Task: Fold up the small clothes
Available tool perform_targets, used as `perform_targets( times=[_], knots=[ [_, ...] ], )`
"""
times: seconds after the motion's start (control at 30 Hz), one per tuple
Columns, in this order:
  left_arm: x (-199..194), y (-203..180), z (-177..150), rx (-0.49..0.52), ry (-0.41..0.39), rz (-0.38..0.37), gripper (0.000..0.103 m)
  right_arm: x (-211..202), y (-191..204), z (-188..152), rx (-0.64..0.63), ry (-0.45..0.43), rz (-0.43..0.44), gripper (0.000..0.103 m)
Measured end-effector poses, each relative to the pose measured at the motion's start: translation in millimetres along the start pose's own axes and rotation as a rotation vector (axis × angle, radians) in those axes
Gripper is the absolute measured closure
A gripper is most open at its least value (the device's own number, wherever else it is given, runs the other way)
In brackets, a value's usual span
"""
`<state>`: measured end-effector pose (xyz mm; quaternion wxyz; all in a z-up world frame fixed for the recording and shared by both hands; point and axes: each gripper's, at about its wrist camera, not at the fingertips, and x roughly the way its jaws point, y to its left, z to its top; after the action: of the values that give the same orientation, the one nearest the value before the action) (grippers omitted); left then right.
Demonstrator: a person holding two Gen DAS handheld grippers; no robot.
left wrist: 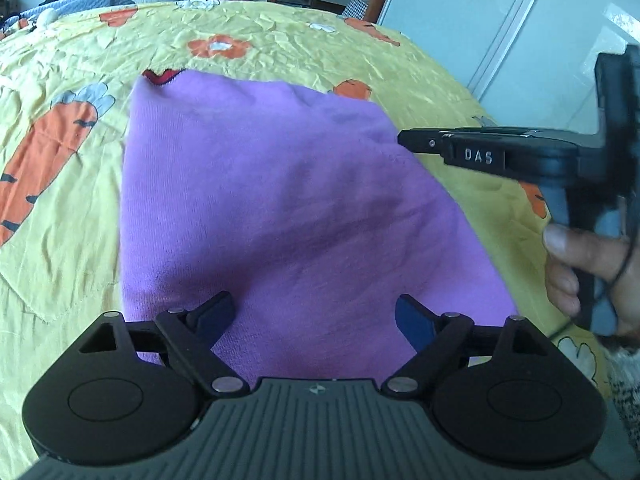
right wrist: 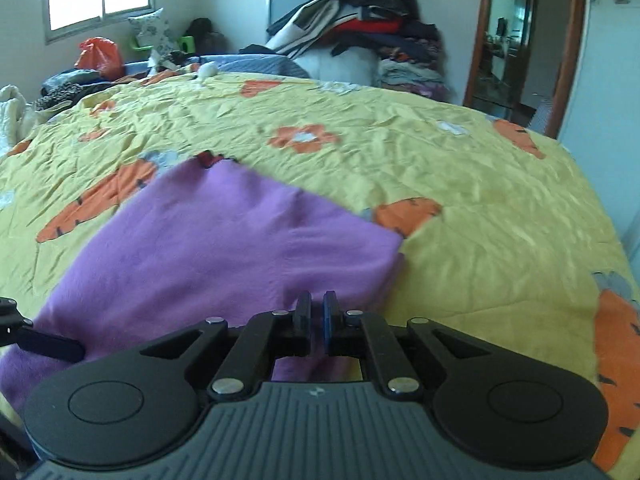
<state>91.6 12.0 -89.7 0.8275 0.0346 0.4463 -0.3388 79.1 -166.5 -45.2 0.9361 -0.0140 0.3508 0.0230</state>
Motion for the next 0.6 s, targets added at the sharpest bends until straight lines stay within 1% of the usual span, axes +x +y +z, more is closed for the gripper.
perform_targets(
  times=[0.07,0.3,0.4,0.47,0.5,0.53,0.57,0.6],
  knots=[
    [0,-5,-3,0.021,-0.001,0.012,0.014,8,4,3,-0.009,0.012,-0.002,0.097],
    [1,-9,-8,0.038,-0.017,0.029,0.011,10,0,-1,-0.018,0.039,0.004,0.097],
    [2,-12,-11,0.055,-0.028,0.038,0.007,17,0,-5,-0.062,0.062,-0.032,0.097],
    [2,-16,-13,0.063,-0.035,0.052,0.006,14,-5,-5,-0.037,0.063,-0.023,0.097],
    [0,-18,-14,0.061,-0.036,0.059,0.007,9,-4,-5,-0.035,0.067,-0.039,0.097],
    [-5,-19,-16,0.059,-0.036,0.054,0.007,1,-2,-5,-0.032,0.058,-0.05,0.09],
    [-11,-19,-18,0.055,-0.039,0.046,0.007,-10,1,-7,-0.036,0.041,-0.045,0.072],
    [-18,-18,-21,0.046,-0.048,0.04,0.007,-23,5,-11,-0.046,0.023,-0.039,0.057]
  ],
)
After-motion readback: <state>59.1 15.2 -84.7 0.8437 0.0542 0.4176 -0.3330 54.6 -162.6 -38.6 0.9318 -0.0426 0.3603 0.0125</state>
